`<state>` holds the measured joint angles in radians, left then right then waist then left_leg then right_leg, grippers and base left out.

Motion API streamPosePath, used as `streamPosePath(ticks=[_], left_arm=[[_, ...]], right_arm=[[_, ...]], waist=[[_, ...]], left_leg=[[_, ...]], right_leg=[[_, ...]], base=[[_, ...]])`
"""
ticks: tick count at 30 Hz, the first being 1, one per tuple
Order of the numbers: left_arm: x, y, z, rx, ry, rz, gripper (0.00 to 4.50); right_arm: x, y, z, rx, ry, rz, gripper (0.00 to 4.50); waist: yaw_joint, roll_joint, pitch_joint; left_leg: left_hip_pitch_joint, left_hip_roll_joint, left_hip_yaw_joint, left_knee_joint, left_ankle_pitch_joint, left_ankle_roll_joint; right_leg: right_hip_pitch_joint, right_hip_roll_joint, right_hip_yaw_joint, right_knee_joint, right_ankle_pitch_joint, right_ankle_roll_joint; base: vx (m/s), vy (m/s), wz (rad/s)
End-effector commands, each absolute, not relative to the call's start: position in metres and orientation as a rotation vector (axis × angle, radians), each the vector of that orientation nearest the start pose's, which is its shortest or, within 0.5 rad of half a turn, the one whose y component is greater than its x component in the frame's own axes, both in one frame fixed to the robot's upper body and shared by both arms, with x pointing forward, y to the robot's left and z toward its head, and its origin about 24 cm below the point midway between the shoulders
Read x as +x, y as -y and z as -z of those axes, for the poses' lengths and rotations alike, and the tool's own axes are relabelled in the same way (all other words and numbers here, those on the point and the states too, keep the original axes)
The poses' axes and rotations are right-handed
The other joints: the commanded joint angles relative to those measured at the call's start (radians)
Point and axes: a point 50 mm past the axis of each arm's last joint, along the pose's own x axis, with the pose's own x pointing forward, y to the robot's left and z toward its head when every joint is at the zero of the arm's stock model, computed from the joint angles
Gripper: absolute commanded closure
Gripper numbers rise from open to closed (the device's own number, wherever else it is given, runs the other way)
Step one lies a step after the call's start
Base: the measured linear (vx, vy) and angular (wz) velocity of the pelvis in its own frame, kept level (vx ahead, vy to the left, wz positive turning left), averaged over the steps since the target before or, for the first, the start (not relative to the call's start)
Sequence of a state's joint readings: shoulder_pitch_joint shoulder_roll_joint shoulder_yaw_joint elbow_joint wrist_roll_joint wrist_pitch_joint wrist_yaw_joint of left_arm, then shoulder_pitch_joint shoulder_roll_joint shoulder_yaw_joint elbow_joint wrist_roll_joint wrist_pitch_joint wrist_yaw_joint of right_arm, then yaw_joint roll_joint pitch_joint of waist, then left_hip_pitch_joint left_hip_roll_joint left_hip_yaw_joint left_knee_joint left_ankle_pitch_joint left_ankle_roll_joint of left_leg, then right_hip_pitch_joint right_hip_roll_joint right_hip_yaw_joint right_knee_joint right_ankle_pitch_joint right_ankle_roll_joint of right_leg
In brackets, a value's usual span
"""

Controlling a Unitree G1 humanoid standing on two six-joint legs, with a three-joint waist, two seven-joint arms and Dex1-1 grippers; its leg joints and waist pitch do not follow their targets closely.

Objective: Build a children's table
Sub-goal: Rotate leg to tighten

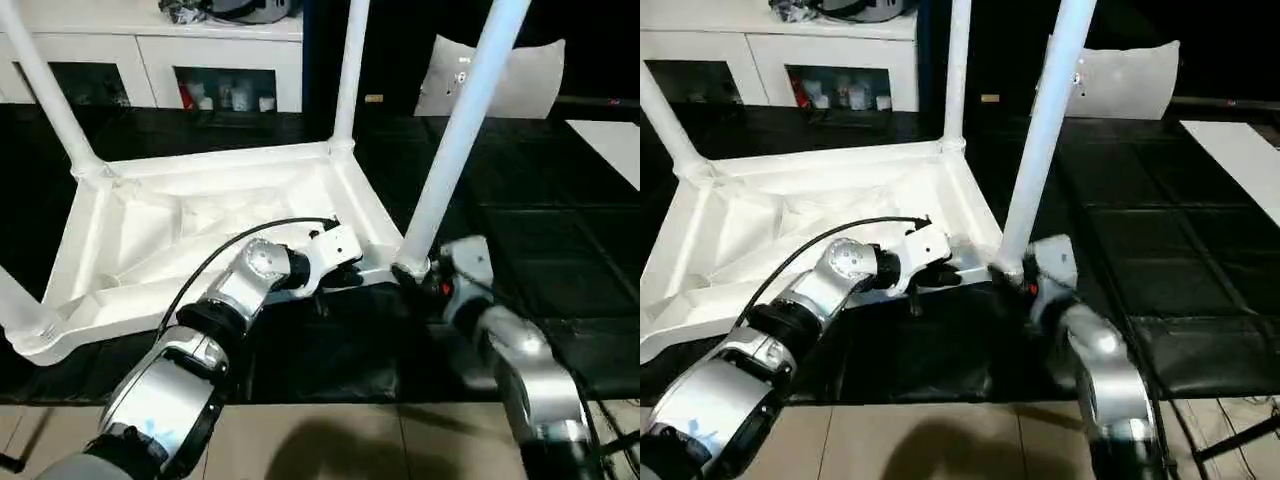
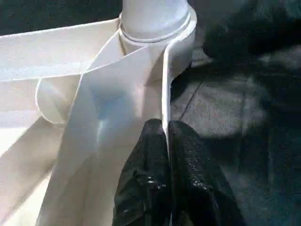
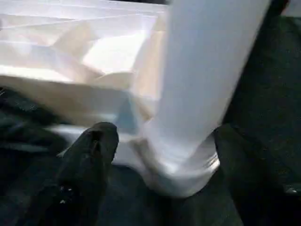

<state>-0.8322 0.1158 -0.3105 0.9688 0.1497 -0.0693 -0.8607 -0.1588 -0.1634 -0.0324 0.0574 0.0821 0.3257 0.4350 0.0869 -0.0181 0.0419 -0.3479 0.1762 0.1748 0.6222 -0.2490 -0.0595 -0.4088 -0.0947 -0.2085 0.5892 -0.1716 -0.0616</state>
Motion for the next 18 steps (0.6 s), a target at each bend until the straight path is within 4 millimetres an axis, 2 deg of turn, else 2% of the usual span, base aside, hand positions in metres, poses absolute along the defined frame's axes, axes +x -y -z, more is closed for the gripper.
streamPosePath(ticks=[1,3,4,5,6,8,9,11,12,13,14,15,16,17,18], left_arm=[[0.354,-0.052,-0.084,0.427,-0.161,1.196,3.96],[0.349,-0.054,-0.085,0.403,-0.148,1.227,3.89],[0.348,-0.054,-0.085,0.394,-0.143,1.232,3.74],[0.346,-0.057,-0.087,0.368,-0.117,1.219,3.59],[0.346,-0.058,-0.087,0.362,-0.110,1.212,3.59],[0.343,-0.065,-0.089,0.313,-0.107,1.185,3.51],[0.343,-0.065,-0.089,0.313,-0.107,1.185,3.51],[0.340,-0.082,-0.090,0.290,-0.128,1.130,3.51],[0.337,-0.095,-0.089,0.293,-0.147,1.093,3.51],[0.331,-0.113,-0.088,0.306,-0.184,1.052,3.51],[0.329,-0.116,-0.088,0.308,-0.190,1.046,3.51],[0.328,-0.120,-0.088,0.310,-0.197,1.040,3.51],[0.323,-0.130,-0.088,0.312,-0.211,1.017,3.51],[0.315,-0.143,-0.090,0.316,-0.224,0.987,3.51],[0.315,-0.143,-0.090,0.316,-0.224,0.987,3.51]], right_arm=[[0.275,0.161,-0.057,-0.013,-0.165,-0.450,0.55],[0.267,0.158,-0.061,-0.038,-0.141,-0.495,0.48],[0.265,0.157,-0.062,-0.044,-0.134,-0.507,0.34],[0.261,0.151,-0.066,-0.036,-0.118,-0.532,0.19],[0.261,0.150,-0.067,-0.029,-0.115,-0.539,0.19],[0.261,0.142,-0.074,-0.004,-0.095,-0.560,0.06],[0.261,0.142,-0.074,-0.004,-0.095,-0.560,0.06],[0.264,0.135,-0.082,-0.003,-0.060,-0.577,0.06],[0.266,0.132,-0.086,-0.004,-0.046,-0.582,0.06],[0.270,0.126,-0.090,-0.008,-0.029,-0.606,0.06],[0.270,0.126,-0.091,-0.010,-0.029,-0.611,0.06],[0.270,0.124,-0.091,-0.011,-0.028,-0.616,0.06],[0.272,0.122,-0.091,-0.020,-0.036,-0.625,0.06],[0.275,0.118,-0.091,-0.034,-0.041,-0.641,0.06],[0.275,0.118,-0.091,-0.034,-0.041,-0.641,0.06]], waist=[[0.004,-0.013,-0.074],[0.007,-0.007,-0.074],[0.007,-0.013,-0.070],[0.006,-0.004,-0.068],[0.006,-0.007,-0.069],[0.001,-0.008,-0.065],[0.001,-0.007,-0.064],[-0.003,-0.005,-0.058],[-0.005,-0.004,-0.056],[-0.014,-0.002,-0.053],[-0.022,-0.005,-0.047],[-0.022,0.000,-0.048],[-0.024,0.003,-0.049],[-0.024,-0.001,-0.052],[-0.026,0.001,-0.049]], left_leg=[[-0.009,0.078,-0.036,-0.068,0.053,0.103],[-0.004,0.085,-0.036,-0.067,0.068,0.108],[-0.005,0.088,-0.035,-0.067,0.072,0.117],[-0.004,0.085,-0.034,-0.068,0.064,0.118],[-0.005,0.086,-0.035,-0.068,0.057,0.115],[-0.009,0.078,-0.031,-0.071,0.021,0.104],[-0.005,0.077,-0.030,-0.072,0.004,0.095],[-0.002,0.073,-0.028,-0.078,-0.058,0.059],[0.002,0.075,-0.028,-0.081,-0.075,0.049],[0.002,0.072,-0.031,-0.081,-0.104,0.033],[0.008,0.063,-0.027,-0.081,-0.121,0.029],[0.015,0.063,-0.028,-0.079,-0.129,0.023],[0.016,0.064,-0.030,-0.080,-0.134,0.019],[0.019,0.075,-0.035,-0.084,-0.131,0.014],[0.012,0.075,-0.037,-0.088,-0.124,0.020]], right_leg=[[0.083,-0.107,0.097,-0.067,-0.172,-0.011],[0.079,-0.111,0.100,-0.062,-0.133,-0.039],[0.079,-0.114,0.103,-0.057,-0.100,-0.066],[0.078,-0.113,0.102,-0.059,-0.107,-0.070],[0.083,-0.114,0.103,-0.058,-0.109,-0.071],[0.084,-0.109,0.100,-0.070,-0.175,-0.055],[0.082,-0.109,0.099,-0.075,-0.205,-0.048],[0.081,-0.106,0.094,-0.092,-0.328,-0.006],[0.078,-0.104,0.093,-0.097,-0.357,0.002],[0.079,-0.104,0.089,-0.104,-0.406,0.029],[0.072,-0.095,0.085,-0.120,-0.456,0.059],[0.071,-0.098,0.084,-0.120,-0.472,0.064],[0.072,-0.097,0.082,-0.123,-0.486,0.075],[0.070,-0.101,0.085,-0.114,-0.460,0.061],[0.072,-0.098,0.087,-0.114,-0.446,0.054]], base=[[0.000,0.000,0.00],[0.000,0.000,0.00],[0.000,0.000,0.00],[0.000,0.000,0.00],[0.000,0.000,0.00],[0.000,0.000,0.00],[0.000,0.000,0.00],[0.000,0.000,0.00],[0.000,0.000,0.00],[0.000,0.000,0.00],[0.000,0.000,0.00],[0.000,0.000,0.00],[0.000,0.000,0.00],[0.000,0.000,0.00],[0.000,0.000,0.00]])
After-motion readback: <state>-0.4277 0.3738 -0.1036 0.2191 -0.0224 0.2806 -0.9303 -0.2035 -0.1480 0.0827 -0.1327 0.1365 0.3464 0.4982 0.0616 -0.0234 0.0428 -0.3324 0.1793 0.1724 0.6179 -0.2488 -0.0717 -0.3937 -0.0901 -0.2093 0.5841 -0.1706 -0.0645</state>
